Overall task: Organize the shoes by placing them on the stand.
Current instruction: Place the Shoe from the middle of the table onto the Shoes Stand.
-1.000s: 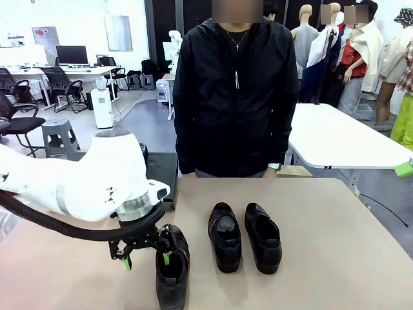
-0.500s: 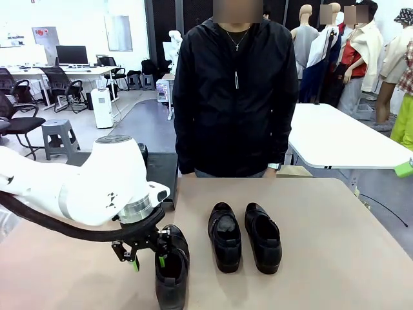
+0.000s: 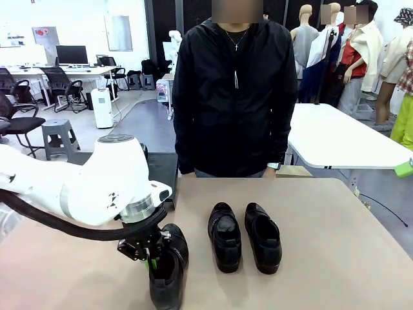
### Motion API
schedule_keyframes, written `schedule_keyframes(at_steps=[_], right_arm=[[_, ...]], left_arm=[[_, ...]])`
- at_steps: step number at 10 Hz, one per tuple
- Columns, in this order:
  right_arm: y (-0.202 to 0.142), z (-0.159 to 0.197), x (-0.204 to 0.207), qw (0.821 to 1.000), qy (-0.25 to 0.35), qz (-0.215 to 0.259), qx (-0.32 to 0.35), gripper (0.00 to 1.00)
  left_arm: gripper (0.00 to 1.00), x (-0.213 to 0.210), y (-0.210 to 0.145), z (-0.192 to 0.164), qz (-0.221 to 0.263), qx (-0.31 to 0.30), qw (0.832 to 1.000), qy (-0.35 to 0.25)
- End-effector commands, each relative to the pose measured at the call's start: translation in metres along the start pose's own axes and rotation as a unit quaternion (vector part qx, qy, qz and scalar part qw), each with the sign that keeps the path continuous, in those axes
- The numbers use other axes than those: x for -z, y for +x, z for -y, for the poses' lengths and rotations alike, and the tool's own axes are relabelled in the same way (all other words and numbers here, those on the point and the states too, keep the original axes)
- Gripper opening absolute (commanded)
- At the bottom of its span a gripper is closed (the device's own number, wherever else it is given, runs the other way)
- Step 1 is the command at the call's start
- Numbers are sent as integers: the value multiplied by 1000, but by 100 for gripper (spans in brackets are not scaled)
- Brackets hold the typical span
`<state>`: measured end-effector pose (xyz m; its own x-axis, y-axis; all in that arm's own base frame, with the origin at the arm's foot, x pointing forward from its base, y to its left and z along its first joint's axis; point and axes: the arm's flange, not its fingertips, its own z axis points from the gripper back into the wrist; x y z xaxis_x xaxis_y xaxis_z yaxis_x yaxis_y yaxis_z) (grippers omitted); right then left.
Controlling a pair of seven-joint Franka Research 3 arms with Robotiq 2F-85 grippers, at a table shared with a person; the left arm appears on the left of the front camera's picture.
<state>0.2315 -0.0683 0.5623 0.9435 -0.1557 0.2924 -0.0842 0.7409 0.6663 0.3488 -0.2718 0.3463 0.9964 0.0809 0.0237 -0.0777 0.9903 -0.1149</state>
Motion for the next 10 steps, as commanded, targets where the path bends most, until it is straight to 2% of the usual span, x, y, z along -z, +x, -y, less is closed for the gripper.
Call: schedule_keyframes(at_steps=[1,3,4,5,6,7,9,10], right_arm=[[2,-1,-2,1000,12,1,-6,100],[2,-1,-2,1000,12,1,-6,100],[2,-1,-2,1000,12,1,-6,100],[2,-1,-2,1000,12,1,-6,100],[2,-1,-2,1000,12,1,-6,100],[2,-1,-2,1000,12,1,-6,100],[2,-1,-2,1000,12,1,-6,100],[2,-1,-2,1000,12,1,-6,100]], left_arm=[[0,-2,4,4,12,7,1000,8],[0,-12,2,4,13,26,1000,-6],[0,-32,0,5,24,28,999,-7],[0,-66,-10,7,31,84,996,-14],[0,-108,-25,1,71,133,989,5],[0,-144,-44,-12,126,155,980,7],[0,-179,-68,-38,224,120,967,-3],[0,-182,-69,-44,267,66,961,-25]])
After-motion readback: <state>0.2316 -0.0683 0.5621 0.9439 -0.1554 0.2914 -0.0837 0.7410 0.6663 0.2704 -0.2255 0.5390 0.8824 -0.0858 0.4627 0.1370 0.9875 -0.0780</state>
